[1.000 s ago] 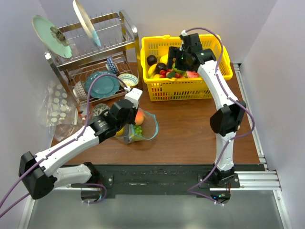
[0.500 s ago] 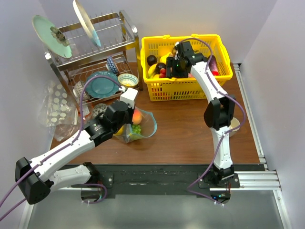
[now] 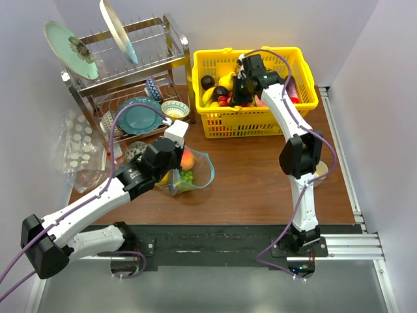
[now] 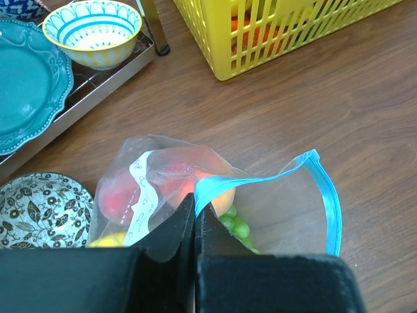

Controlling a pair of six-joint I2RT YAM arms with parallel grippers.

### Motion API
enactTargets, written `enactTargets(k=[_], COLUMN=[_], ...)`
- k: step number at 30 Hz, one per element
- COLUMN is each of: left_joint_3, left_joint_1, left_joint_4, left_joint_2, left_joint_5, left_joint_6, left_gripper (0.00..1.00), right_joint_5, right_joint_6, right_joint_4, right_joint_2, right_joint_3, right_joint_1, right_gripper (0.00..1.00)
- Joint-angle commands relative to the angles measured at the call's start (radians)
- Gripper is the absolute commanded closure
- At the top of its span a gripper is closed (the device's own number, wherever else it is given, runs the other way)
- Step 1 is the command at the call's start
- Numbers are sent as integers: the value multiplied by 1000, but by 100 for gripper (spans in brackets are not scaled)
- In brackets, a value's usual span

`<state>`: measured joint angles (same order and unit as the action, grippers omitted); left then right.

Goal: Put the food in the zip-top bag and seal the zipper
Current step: Pick up the fake fruit from the bin.

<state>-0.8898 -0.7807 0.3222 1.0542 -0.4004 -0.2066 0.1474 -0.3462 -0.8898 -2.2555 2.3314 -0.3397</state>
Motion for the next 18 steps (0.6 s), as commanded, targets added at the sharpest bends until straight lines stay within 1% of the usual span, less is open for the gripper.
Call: enactTargets(k=[1, 9, 18], left_joint_3=[-9, -9, -12], left_joint_1=[8, 11, 12], left_joint_4=[-48, -43, -43], left_joint_2=[7, 4, 9], left_joint_5=[-23, -29, -28], left_joint_6=[21, 21, 19], left_gripper=[100, 100, 100], right_joint_5=[-11, -20, 12], right_joint_6=[-13, -40, -68], right_joint_4=[60, 121, 180], right_joint_2=[167, 278, 384], right_joint_3=[63, 59, 52], right_joint_1=[7, 10, 10], right_gripper=[100, 100, 100])
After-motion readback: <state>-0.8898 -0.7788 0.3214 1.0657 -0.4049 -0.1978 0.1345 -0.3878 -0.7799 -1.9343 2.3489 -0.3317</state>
